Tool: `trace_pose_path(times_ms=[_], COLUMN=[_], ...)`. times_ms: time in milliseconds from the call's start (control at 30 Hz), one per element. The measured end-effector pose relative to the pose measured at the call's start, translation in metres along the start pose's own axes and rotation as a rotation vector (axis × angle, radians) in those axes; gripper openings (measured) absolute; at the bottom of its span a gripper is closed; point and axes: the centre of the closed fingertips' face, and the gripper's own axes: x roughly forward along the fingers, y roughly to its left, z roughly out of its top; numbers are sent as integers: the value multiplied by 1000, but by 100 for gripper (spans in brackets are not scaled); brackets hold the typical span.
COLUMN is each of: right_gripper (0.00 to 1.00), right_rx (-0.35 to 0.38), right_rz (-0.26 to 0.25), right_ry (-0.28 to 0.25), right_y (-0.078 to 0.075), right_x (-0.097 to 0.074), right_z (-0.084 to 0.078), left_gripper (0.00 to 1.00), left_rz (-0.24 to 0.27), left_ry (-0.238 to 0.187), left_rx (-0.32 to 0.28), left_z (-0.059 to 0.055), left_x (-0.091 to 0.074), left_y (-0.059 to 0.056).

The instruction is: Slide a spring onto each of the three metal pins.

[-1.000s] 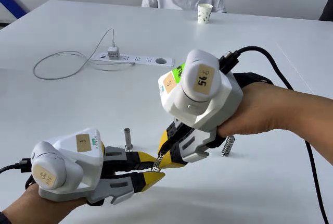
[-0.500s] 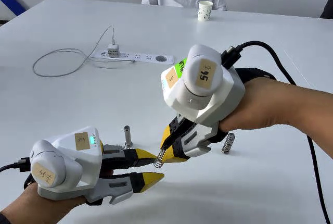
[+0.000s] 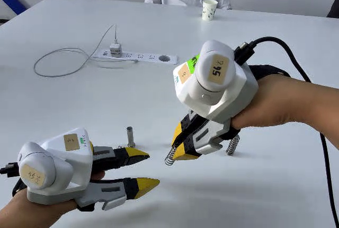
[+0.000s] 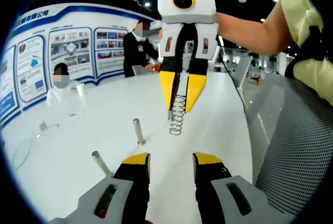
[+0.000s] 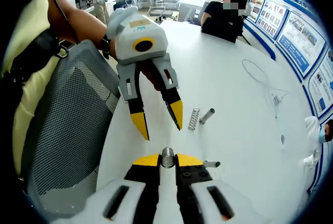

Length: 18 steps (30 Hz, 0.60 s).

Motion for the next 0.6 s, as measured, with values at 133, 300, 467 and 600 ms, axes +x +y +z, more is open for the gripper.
trace_pose_path(times_ms=[133, 300, 467, 600], right_gripper=[12, 12, 12, 12], right_rx=[6, 17, 28, 34], right_rz=[-3, -9, -18, -25], right_ry=[4, 9, 16, 25], right_y=[-2, -5, -10, -15], right_x=[-1, -4, -7, -9], right_z=[-3, -6, -10, -12], left_gripper=[38, 42, 45, 47], left_rz=[29, 63, 96, 113], left_ry=[-3, -7, -8, -4], left_rx=[-18, -45, -72, -81], left_z=[-3, -8, -13, -17], left_x=[-6, -13, -21, -25], left_y=[4, 11, 17, 20])
